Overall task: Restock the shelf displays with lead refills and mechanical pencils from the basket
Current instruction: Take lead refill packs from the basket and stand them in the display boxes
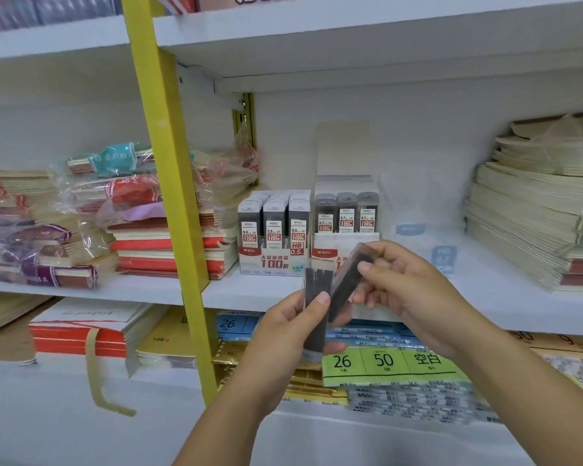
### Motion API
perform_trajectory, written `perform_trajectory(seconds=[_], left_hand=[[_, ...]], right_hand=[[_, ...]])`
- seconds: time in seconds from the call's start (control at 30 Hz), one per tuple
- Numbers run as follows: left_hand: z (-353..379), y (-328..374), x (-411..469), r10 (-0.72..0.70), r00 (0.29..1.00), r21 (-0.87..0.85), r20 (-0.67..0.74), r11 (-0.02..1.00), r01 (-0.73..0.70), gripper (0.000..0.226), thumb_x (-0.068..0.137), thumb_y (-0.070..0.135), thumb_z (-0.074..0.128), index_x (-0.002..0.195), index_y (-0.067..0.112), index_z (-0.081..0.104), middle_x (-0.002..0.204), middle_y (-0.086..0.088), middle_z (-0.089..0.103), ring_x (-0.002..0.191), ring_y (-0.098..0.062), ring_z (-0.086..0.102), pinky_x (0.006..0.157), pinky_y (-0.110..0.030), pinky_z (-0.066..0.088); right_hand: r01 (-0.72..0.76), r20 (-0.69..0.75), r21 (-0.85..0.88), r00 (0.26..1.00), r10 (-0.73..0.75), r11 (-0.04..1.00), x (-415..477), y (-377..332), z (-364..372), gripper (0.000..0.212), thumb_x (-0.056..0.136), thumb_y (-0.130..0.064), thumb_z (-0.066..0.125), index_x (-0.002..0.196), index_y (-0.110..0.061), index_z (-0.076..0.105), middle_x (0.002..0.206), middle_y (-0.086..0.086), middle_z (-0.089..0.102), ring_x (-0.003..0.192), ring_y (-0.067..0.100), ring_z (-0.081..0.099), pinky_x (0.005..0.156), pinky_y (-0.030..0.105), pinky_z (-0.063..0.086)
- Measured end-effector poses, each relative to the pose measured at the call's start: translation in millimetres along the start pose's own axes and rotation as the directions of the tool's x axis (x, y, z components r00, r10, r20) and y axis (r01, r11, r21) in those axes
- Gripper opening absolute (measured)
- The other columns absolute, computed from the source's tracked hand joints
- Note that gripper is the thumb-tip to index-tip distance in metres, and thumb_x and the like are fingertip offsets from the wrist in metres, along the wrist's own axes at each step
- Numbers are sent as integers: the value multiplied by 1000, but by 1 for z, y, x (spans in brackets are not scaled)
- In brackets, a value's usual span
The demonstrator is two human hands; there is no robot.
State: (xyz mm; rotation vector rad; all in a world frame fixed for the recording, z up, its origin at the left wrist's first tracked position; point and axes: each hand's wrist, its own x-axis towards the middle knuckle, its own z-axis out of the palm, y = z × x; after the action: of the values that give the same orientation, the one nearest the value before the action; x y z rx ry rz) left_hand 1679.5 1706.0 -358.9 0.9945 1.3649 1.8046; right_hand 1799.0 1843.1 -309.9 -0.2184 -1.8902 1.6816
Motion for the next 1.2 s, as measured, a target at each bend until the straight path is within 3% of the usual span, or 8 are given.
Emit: perform_trajectory(seconds=[0.1,0.27,0.5,0.67,0.83,0.93,1.07,1.2], left_hand=[[-3,-3,-3,-23,997,-4,-77,1000,23,25,87,45,63,104,35,77,114,7,76,104,-13,73,93,-43,58],[-4,-5,-10,-23,981,-28,-194,999,18,17,90,34,65,99,32,79,106,5,78,98,-13,75,75,-30,62],[4,-3,-12,87,957,130,-275,990,-53,17,93,31,68,96,46,75,90,8,79,68,0,70,60,-14,54],[8,6,-7,147,965,222,-218,970,-97,16,97,29,63,92,40,75,81,7,78,62,3,66,57,-12,52],[1,20,14,122,976,131,-179,986,-99,15,101,27,58,107,31,70,90,1,79,80,-11,76,66,-22,60],[-8,20,22,164,960,112,-228,984,-142,14,103,31,53,107,34,66,87,1,78,66,-11,70,63,-26,60],[-17,14,31,208,947,154,-246,973,-174,13,103,33,51,105,34,64,74,3,71,50,-7,51,50,-20,48],[-20,14,37,212,951,104,-226,976,-193,12,103,30,52,104,32,63,74,1,71,50,-7,50,47,-20,44]], right_hand=[[-32,-4,14,999,32,999,-7,4,-5,31,83,-34,64,97,-7,60,92,8,71,73,19,62,66,27,49],[-23,-26,-65,999,22,998,-18,14,-11,20,91,-1,60,95,-18,72,112,-3,72,102,16,69,84,34,56],[-36,-101,-134,995,22,990,-23,23,-11,35,82,6,69,91,-28,71,100,-7,72,93,11,70,68,20,56],[-44,129,-447,985,114,893,-21,9,-6,68,78,5,65,118,-48,54,98,-17,65,79,12,71,52,26,52],[43,209,-541,974,85,840,-1,-19,-9,92,79,14,60,119,-67,45,102,-14,59,80,15,72,56,31,58],[141,75,-530,990,-119,836,27,-47,-21,82,79,12,64,108,-63,52,98,-9,64,83,12,72,70,38,61],[264,-69,-737,886,-459,622,78,-76,-44,53,80,-4,72,94,-51,50,80,-7,66,69,7,60,76,28,49],[219,24,-898,890,-456,381,113,-79,-57,45,80,-9,72,94,-42,46,80,-14,60,67,-3,58,66,13,44]])
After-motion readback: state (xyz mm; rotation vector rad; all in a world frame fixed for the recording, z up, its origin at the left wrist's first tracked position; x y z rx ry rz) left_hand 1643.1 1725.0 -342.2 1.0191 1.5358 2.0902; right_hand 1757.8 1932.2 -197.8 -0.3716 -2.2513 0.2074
